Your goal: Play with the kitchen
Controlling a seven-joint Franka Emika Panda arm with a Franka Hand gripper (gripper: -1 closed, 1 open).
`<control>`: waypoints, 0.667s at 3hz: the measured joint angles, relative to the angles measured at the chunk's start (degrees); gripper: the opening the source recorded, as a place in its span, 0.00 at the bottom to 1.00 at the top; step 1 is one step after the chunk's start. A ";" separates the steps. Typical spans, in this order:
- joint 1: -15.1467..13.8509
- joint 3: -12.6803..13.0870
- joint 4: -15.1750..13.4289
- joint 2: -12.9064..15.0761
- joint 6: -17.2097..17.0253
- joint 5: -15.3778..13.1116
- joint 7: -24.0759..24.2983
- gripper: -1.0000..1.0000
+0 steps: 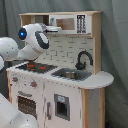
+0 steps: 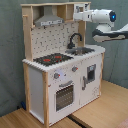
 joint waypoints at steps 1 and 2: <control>4.26 -3.31 -2.37 0.01 0.66 -0.01 -1.03 0.00; 8.40 -6.61 -4.60 -0.02 1.47 -0.02 -2.25 0.00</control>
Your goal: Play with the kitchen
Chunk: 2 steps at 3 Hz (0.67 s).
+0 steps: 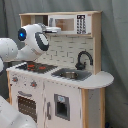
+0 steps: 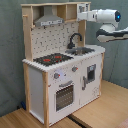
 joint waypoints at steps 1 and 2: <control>1.21 -2.28 0.36 -1.13 0.06 0.00 -0.23 0.00; 1.51 -2.67 0.34 -1.37 0.02 0.00 -0.23 1.00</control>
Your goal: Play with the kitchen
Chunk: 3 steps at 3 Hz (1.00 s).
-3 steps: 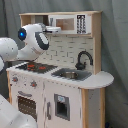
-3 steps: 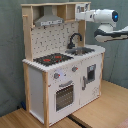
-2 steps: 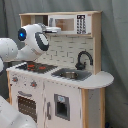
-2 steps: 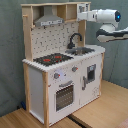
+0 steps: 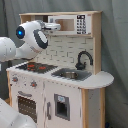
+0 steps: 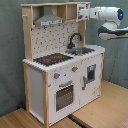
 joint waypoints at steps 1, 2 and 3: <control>1.45 -1.71 -0.19 -1.00 -0.24 0.00 0.00 1.00; 1.80 -2.92 1.33 -5.46 1.19 0.06 3.20 1.00; 1.75 -2.40 1.84 -9.21 2.27 0.07 7.99 1.00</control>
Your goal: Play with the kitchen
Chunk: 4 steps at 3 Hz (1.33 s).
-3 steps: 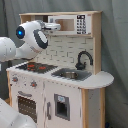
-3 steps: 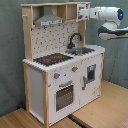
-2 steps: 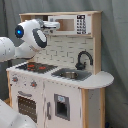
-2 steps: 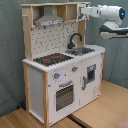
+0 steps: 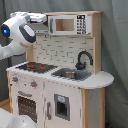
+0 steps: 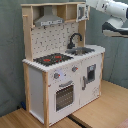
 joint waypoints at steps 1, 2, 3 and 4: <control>-1.11 1.71 0.55 -2.25 1.63 0.00 5.37 1.00; -3.27 3.63 2.05 -3.78 2.63 0.00 9.84 1.00; -6.58 5.95 4.67 -5.80 2.93 0.02 15.12 1.00; -9.60 7.72 7.06 -7.80 2.94 0.08 19.62 1.00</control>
